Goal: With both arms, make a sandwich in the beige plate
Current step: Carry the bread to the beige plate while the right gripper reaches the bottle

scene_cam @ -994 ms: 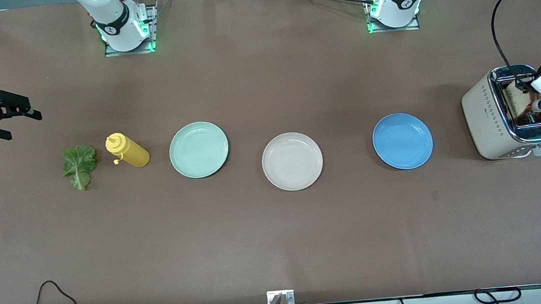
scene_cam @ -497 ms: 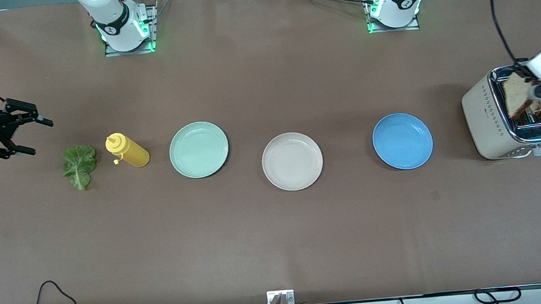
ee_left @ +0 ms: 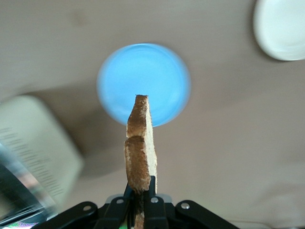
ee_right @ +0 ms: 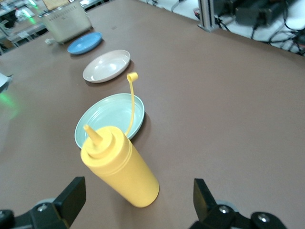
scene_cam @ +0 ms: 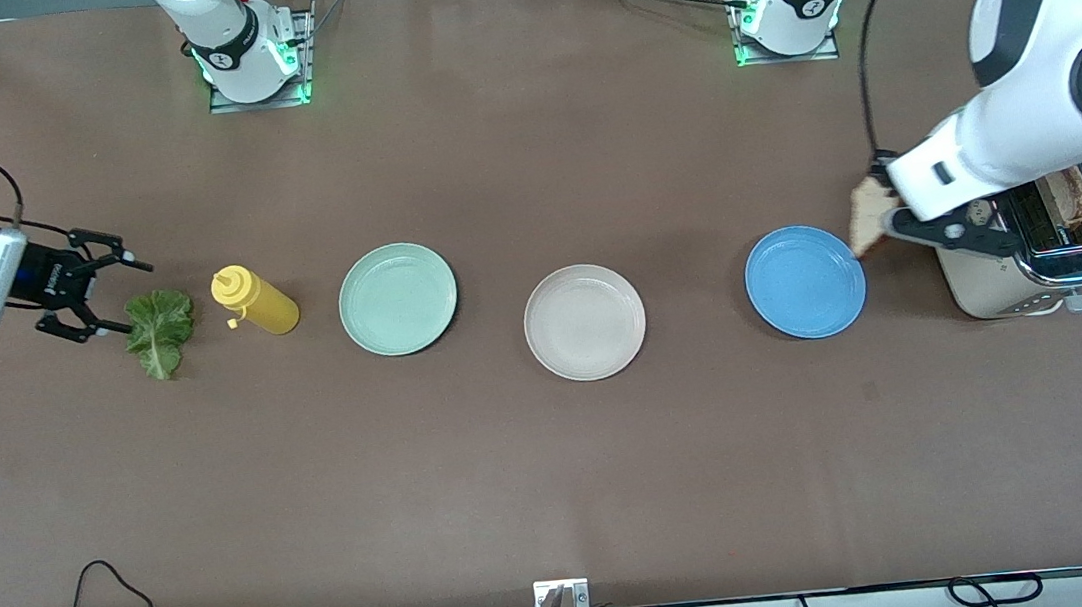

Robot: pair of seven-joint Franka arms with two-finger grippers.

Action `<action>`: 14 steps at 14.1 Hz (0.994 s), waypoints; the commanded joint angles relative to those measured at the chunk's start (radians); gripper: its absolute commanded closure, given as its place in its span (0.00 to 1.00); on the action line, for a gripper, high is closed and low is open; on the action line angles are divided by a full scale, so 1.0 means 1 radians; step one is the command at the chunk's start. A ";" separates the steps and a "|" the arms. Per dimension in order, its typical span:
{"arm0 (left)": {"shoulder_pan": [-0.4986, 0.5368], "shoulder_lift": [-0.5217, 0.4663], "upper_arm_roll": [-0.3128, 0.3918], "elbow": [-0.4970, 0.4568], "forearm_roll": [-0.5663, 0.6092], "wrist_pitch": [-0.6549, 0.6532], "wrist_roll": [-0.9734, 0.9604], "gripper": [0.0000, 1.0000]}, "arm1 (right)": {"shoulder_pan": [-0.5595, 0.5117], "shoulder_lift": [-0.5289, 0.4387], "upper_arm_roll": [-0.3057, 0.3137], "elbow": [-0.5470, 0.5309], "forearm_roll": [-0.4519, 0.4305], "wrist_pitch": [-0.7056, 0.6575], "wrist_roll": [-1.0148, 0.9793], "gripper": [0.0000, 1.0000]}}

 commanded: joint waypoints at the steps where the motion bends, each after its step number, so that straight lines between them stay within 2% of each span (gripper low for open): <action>1: -0.063 0.097 0.000 0.048 -0.182 -0.010 -0.018 0.99 | -0.023 0.077 0.012 0.016 0.085 -0.057 -0.165 0.00; 2: -0.077 0.125 0.000 0.048 -0.257 0.024 -0.022 0.99 | -0.023 0.111 0.012 0.019 0.120 -0.077 -0.231 0.00; 5: -0.065 0.224 0.002 0.043 -0.617 0.144 -0.015 1.00 | -0.023 0.201 0.012 0.022 0.180 -0.133 -0.377 0.00; 9: -0.066 0.350 0.000 0.027 -0.901 0.309 0.075 1.00 | -0.025 0.284 0.012 0.025 0.234 -0.170 -0.503 0.00; 10: -0.065 0.413 0.002 0.025 -1.022 0.345 0.213 1.00 | -0.025 0.312 0.012 0.028 0.259 -0.173 -0.545 0.00; 14: -0.088 0.562 0.002 0.025 -1.211 0.438 0.624 1.00 | -0.020 0.427 0.019 0.094 0.296 -0.233 -0.628 0.00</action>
